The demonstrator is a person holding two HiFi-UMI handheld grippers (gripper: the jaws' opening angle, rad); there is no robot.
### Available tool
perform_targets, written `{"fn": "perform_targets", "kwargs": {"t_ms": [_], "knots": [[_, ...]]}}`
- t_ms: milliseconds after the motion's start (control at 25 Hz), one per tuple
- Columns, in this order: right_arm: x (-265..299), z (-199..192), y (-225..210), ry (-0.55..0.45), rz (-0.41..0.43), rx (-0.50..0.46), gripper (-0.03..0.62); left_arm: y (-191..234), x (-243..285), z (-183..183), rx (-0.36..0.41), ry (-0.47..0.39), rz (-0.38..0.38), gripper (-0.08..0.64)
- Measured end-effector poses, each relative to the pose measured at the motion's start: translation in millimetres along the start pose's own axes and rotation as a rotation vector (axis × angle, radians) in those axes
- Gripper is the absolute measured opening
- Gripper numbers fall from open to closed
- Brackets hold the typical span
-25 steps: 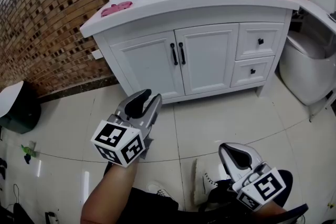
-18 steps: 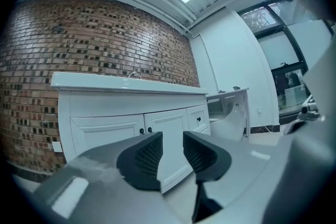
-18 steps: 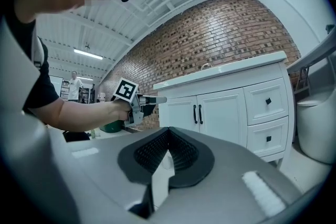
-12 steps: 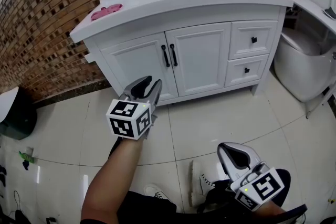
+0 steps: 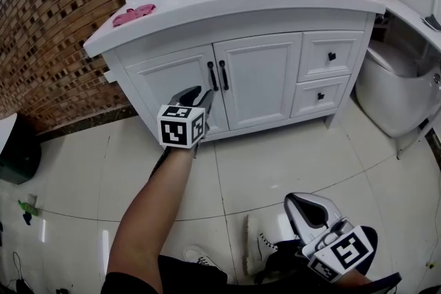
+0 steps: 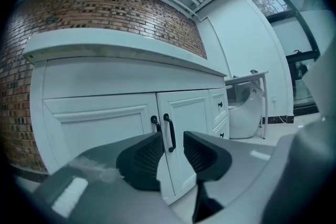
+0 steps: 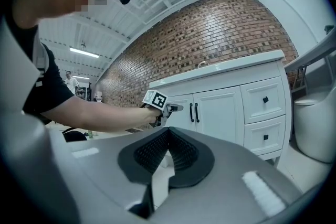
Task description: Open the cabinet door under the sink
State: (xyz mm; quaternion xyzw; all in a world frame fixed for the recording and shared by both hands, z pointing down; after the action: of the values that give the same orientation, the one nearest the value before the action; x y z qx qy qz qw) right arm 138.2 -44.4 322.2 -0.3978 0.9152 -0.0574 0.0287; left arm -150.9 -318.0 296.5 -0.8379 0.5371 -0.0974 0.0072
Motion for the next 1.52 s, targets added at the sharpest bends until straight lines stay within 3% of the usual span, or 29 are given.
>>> {"fn": "perform_targets", "kwargs": {"t_ms": [120,1040,1280,1520], "knots": [[1.9,-2.1,-4.9,0.012,-0.006,0.005,0.008,9.6,17.4,-6.8,-0.030,0.011,0.009,0.149],[13.7,-0.9,-23.9,0.024,-0.023,0.034,0.008,33.7,92.9,-20.5,-0.019,0.033,0.017,0.155],[13.7,1.9,-26.5,0.009,-0.019,0.027,0.008,30.7,100.0,-17.4,-0.018,0.028,0.005,0.063],[9.2,1.1,-28.5,0.019,-0.033,0.056,0.008,32.0,100.4,-18.5,-0.061,0.028,-0.015,0.049]]}}
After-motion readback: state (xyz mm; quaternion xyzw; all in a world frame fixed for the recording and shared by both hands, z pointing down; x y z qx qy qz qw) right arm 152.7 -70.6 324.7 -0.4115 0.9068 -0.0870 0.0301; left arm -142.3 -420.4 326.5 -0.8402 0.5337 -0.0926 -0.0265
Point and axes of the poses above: the fingertips, and each gripper's own axes: x forward along the fingers, y to its left, z out of its top, the point moved 10 cm from there along -x, backward along the fingers, and after that the axes turned 3 degrees about -y, right-handed, at the moved point
